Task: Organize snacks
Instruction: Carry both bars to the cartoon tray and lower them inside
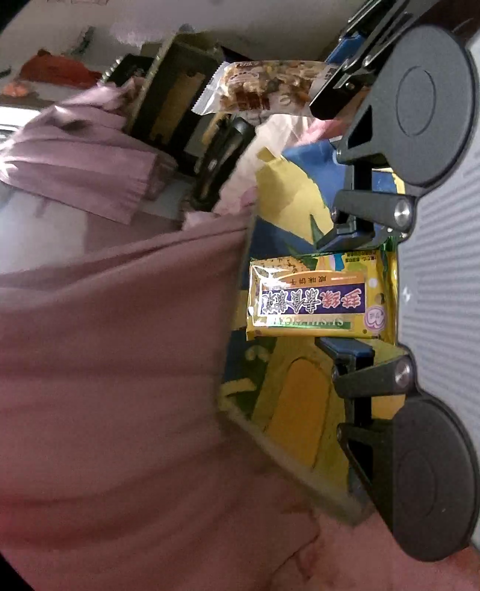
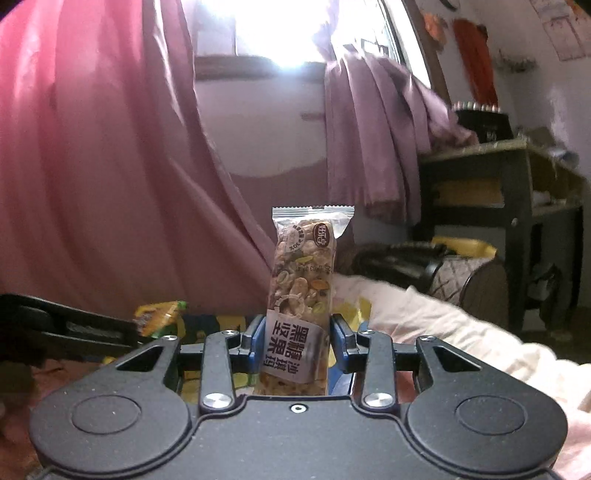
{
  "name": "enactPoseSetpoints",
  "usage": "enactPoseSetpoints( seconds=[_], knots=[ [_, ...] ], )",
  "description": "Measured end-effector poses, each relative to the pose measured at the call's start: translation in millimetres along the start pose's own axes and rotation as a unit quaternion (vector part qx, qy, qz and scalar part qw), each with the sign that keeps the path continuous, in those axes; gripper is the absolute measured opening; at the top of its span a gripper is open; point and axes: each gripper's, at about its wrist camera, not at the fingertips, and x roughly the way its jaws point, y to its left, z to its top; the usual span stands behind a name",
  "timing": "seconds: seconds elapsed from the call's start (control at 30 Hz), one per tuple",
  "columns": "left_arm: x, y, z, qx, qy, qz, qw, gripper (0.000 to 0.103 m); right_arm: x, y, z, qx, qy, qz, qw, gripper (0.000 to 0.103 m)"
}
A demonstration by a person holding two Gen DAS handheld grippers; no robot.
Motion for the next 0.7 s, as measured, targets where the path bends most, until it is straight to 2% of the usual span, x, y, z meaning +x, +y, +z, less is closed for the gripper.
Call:
enactPoseSetpoints(
  seconds=[0.23,0.43,0.7],
  knots=[
    [39.2,13.9,-17.2,-0.021,0.047,0.013,0.9986,0.052,32.2,-0.1,-20.7,-0.004,0.064,0.011,0.998,0.039],
    [49.7,14.0,-24.5,-0.011,0.055,0.018,0.9983,0.052,47.7,3.2,-32.1,-0.008,0.102,0.012,0.995,0.039],
    [52.5,21.6,-32.4,-0.022,0.067,0.021,0.9973,0.052,53.1,6.5,-37.7,-0.007,0.129,0.008,0.992,0.039]
  ],
)
